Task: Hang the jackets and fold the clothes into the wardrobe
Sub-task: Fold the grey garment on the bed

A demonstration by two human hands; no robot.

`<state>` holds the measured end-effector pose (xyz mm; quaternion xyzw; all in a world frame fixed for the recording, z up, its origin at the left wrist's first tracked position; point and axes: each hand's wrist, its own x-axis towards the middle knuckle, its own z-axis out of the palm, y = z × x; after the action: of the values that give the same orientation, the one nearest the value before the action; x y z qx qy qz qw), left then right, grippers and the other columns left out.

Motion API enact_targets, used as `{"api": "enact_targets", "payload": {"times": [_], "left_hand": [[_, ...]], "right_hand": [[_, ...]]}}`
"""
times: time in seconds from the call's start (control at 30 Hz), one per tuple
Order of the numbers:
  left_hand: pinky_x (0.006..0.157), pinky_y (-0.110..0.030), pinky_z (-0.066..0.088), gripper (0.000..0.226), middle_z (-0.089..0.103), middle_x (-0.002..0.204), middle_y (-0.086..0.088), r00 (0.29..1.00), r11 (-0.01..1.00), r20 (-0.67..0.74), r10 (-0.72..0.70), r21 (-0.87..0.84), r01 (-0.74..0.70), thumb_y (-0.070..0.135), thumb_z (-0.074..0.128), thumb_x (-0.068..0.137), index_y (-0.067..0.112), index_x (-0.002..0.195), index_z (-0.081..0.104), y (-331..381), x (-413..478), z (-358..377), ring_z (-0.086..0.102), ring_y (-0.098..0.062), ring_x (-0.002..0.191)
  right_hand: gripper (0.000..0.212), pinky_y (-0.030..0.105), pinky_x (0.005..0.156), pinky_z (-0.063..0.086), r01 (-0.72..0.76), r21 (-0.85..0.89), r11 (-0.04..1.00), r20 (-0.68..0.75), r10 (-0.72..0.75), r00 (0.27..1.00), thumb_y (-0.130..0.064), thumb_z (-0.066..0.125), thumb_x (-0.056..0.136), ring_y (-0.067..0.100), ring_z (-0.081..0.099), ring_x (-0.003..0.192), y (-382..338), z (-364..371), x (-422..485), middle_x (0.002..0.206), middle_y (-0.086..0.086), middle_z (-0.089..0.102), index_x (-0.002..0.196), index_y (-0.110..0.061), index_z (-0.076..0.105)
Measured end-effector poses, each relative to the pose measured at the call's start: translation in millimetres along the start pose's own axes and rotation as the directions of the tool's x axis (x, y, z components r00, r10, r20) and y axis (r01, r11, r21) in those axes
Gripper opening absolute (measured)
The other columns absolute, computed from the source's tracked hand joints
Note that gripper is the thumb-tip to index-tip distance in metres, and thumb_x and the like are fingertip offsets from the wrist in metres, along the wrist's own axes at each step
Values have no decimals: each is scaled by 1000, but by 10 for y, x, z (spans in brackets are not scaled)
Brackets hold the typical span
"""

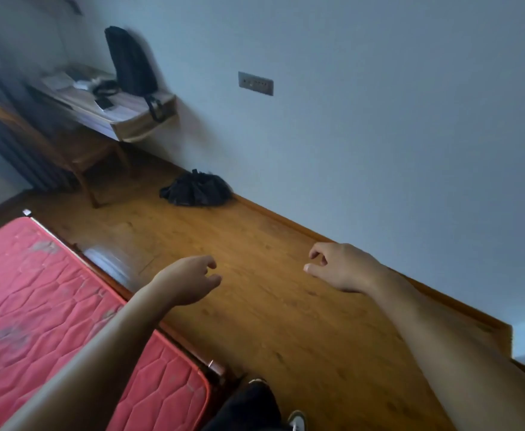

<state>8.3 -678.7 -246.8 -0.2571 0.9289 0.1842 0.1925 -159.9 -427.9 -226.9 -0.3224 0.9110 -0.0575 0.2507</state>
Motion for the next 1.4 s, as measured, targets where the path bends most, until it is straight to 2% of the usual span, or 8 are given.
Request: {"api": "enact_targets", "payload": {"times": [0.27, 0.47, 0.6, 0.87, 1.0, 1.17, 1.27, 1.4], "left_hand": [[101, -35, 50, 49, 59, 136, -1, 993, 987, -19, -116, -115, 113, 44, 55, 100, 22, 143, 50, -328, 1047, -489, 58, -17, 119], [96, -33, 53, 52, 59, 136, -2, 971, 954, -61, -232, -211, 214, 46, 55, 99, 22, 144, 48, -933, 1972, -1099, 60, -15, 112], [95, -30, 53, 49, 60, 133, 1, 955, 940, -106, -276, -235, 245, 44, 56, 98, 23, 142, 50, -1279, 2487, -1556, 60, -13, 111], [90, -27, 50, 46, 63, 128, 3, 912, 900, -151, -380, -286, 328, 47, 55, 97, 25, 138, 55, -1872, 3206, -2196, 61, -12, 107], [89, -25, 46, 47, 62, 130, 3, 875, 860, -143, -463, -311, 405, 47, 53, 98, 24, 140, 53, -2234, 3619, -2479, 60, -15, 113], [94, -32, 49, 41, 64, 125, 3, 798, 782, -155, -583, -373, 499, 40, 52, 98, 22, 133, 56, -2739, 4157, -2852, 61, -18, 109], [78, -31, 44, 35, 63, 102, 6, 741, 728, -155, -653, -398, 558, 41, 54, 96, 20, 124, 60, -3048, 4372, -3105, 57, -16, 92], [77, -30, 47, 33, 66, 102, 5, 635, 629, -170, -754, -466, 622, 38, 55, 97, 17, 122, 62, -3452, 4498, -3380, 61, -16, 90]], "right_hand": [[49, 37, 96, 53, 154, -67, 986, 53, -151, 987, -59, 50, 98, 18, 61, 112, -333, -551, 1631, 132, -3, 62, 139, -32, 52], [49, 39, 93, 55, 256, -74, 964, 72, -251, 965, -59, 50, 96, 13, 64, 97, -901, -1006, 2994, 123, -4, 65, 137, -32, 53], [48, 37, 94, 53, 324, -81, 943, 72, -318, 945, -57, 50, 98, 17, 62, 108, -1363, -1312, 3797, 129, -3, 63, 138, -31, 53], [48, 40, 98, 55, 439, -96, 893, 152, -423, 893, -55, 51, 99, 20, 62, 114, -2165, -1654, 5077, 133, 0, 63, 139, -29, 52], [44, 40, 96, 56, 522, -91, 848, 186, -500, 846, -54, 52, 99, 19, 63, 109, -2633, -1777, 5818, 127, -1, 65, 135, -29, 54], [44, 36, 94, 54, 627, -99, 773, 252, -590, 767, -55, 52, 98, 16, 62, 106, -3366, -1978, 6804, 125, -4, 65, 135, -31, 55], [43, 36, 93, 54, 685, -106, 720, 305, -633, 712, -55, 53, 98, 15, 62, 106, -3875, -2168, 7320, 125, -4, 65, 134, -31, 55], [42, 37, 91, 55, 772, -128, 622, 355, -698, 621, -56, 54, 97, 15, 63, 105, -4619, -2311, 7895, 123, -5, 65, 131, -32, 56]]}}
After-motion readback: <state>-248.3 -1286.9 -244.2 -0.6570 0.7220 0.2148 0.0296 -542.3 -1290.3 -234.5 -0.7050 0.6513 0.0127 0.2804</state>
